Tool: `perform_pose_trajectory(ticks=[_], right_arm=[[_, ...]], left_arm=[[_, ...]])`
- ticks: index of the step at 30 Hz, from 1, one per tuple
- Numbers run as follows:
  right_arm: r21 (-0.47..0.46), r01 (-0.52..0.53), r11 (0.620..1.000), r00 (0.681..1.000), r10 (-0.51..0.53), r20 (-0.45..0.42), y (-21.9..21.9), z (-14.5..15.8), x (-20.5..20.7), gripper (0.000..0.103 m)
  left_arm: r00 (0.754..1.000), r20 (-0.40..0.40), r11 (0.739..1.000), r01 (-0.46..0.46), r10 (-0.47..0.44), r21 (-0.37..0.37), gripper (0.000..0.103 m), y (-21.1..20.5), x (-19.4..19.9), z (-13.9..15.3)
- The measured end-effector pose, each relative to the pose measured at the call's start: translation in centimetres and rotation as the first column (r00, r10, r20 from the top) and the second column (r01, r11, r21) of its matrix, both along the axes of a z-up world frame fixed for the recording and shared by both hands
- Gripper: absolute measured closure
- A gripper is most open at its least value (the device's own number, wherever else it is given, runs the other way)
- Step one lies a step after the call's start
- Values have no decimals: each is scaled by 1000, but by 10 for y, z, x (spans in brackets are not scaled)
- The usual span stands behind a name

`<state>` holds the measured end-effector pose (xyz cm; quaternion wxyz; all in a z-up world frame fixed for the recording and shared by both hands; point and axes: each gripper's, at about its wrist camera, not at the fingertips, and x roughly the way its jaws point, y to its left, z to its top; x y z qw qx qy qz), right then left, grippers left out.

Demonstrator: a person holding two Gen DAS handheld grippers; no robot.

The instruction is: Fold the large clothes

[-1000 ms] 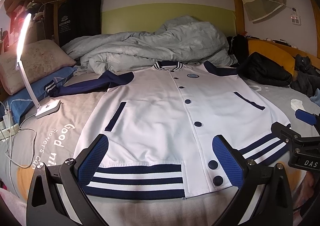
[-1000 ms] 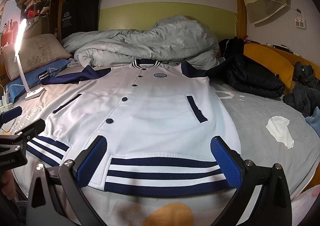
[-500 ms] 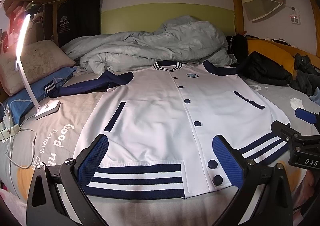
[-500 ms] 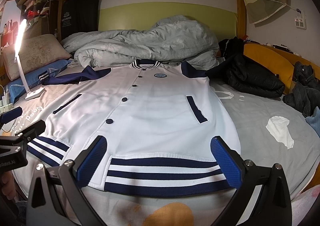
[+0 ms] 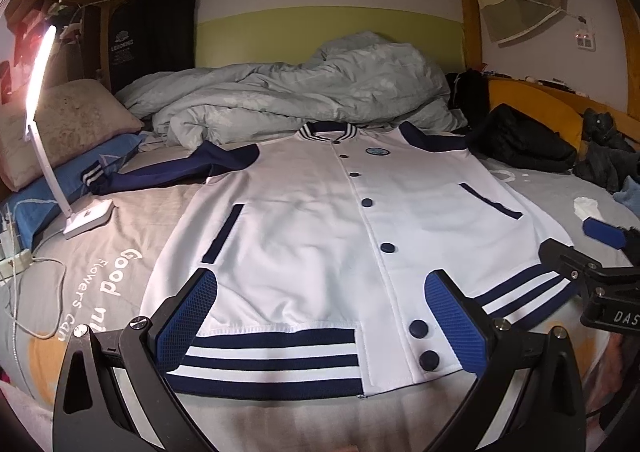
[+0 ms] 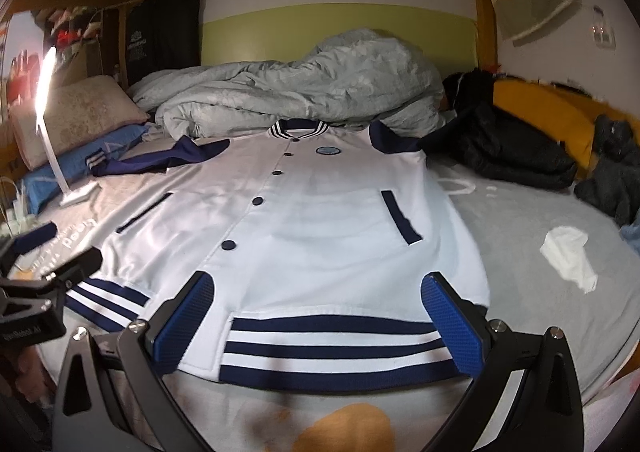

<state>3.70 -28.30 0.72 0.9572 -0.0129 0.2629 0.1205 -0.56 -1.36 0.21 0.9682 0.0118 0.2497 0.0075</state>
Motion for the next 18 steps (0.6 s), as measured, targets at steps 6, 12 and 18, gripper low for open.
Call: perform_pose_trajectory(ticks=[6,12,18], right_arm=[[-9,32,999,999,-31,18,-3,2,-1,0],[-43,-23,999,1000,23,6,-2,6,2,0],[-133,-130,982,990,122,-65,9,-1,5,0]], left_arm=[[1000,15,1000,13,-13,8,0,-2,-2,2],[999,-6,999,41,-41,-7,0,-2,0,1],[998,-43,998,57,-56,16,0,-4,6,-3]])
